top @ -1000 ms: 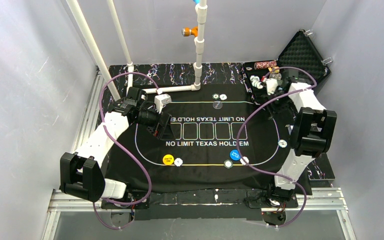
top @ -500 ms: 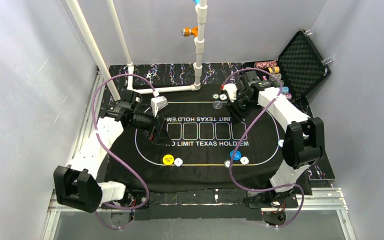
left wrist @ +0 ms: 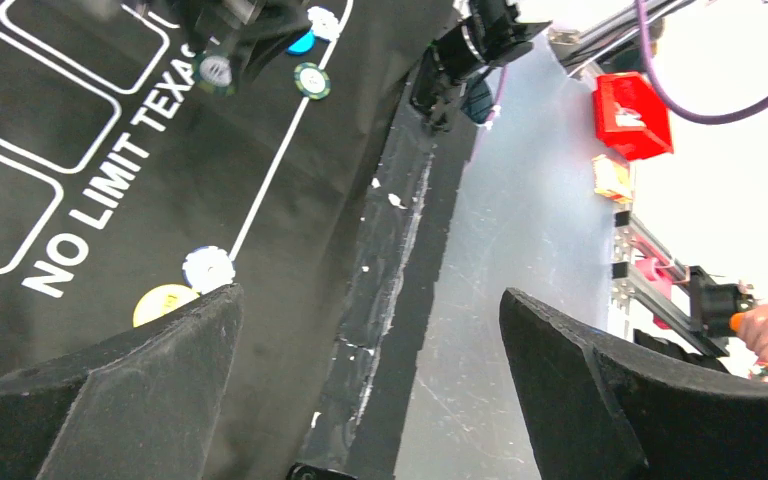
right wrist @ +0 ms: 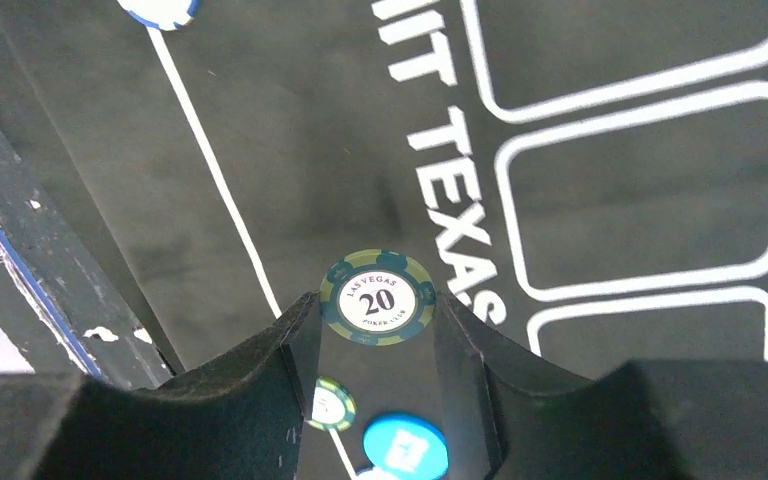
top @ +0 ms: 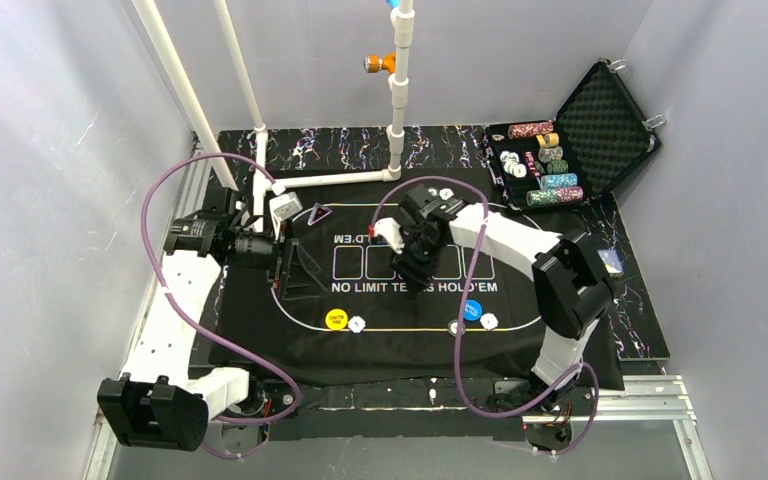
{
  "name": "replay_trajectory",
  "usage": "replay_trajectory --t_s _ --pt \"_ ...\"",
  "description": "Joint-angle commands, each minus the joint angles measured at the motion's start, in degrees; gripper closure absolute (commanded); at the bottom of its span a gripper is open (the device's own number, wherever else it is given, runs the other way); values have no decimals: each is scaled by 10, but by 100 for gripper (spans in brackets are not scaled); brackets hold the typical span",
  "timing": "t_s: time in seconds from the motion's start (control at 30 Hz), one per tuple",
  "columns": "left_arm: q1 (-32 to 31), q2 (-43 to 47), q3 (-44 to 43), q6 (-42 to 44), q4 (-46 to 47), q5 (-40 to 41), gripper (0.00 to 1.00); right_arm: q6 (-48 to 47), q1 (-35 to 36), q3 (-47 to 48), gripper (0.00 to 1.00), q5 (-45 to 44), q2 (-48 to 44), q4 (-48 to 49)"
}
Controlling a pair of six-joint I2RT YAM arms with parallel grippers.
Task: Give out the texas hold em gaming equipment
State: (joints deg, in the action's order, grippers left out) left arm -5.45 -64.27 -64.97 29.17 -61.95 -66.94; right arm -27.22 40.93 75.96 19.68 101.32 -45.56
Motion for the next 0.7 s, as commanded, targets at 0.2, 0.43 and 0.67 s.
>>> replay_trajectory --t_s 0.2,0.43,0.67 --pt "29 15 -87 82 -138 -100 1 24 121 81 65 -23 64 60" --pt "29 7 -128 97 -180 -124 1 31 185 172 65 -61 143 65" --pt "30 -1 -181 155 -263 -142 1 32 230 262 66 -86 203 52"
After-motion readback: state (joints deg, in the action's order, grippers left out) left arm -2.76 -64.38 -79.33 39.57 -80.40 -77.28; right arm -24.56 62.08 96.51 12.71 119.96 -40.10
